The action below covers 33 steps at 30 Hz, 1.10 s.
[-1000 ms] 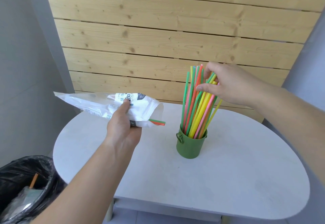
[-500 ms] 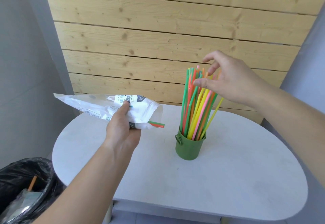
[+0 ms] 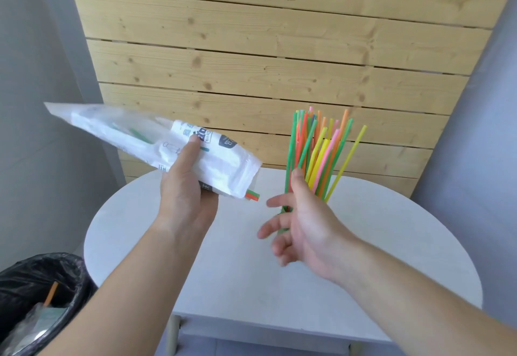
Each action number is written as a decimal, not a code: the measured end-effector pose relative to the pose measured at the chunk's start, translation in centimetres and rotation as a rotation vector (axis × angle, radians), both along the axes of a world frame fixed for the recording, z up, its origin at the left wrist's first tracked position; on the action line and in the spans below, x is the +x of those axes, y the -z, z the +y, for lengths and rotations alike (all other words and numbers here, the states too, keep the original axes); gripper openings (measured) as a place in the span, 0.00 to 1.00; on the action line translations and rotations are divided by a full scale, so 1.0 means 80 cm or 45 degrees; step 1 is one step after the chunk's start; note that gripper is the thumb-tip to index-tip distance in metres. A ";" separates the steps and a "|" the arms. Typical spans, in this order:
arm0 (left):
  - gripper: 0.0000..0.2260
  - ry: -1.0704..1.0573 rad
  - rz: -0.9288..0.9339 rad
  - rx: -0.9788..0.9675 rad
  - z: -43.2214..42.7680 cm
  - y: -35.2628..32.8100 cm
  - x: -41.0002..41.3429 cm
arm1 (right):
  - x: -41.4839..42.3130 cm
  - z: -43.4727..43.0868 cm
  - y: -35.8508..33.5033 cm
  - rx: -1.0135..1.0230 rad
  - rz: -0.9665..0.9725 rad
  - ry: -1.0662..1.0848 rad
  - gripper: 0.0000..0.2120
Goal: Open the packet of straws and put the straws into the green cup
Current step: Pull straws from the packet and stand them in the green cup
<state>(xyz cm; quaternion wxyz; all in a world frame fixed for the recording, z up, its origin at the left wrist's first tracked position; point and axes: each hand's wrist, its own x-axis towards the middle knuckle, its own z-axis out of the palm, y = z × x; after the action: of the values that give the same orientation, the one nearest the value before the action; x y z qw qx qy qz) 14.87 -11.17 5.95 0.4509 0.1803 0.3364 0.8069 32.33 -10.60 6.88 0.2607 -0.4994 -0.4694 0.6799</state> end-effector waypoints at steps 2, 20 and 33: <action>0.15 0.003 0.157 0.059 -0.003 -0.004 0.004 | -0.017 0.002 0.008 -0.213 0.272 0.070 0.39; 0.24 0.193 0.742 0.159 -0.011 -0.031 0.028 | -0.047 0.008 0.023 -0.265 0.499 0.145 0.28; 0.22 0.135 0.620 0.144 -0.015 -0.029 0.024 | -0.047 0.013 0.030 -0.189 0.453 0.104 0.19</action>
<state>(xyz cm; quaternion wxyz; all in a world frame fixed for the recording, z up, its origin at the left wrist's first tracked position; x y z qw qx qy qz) 16.82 -12.34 8.24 0.3875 0.4116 0.3796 0.7323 28.61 -9.54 4.52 0.3295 -0.4077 -0.3439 0.7791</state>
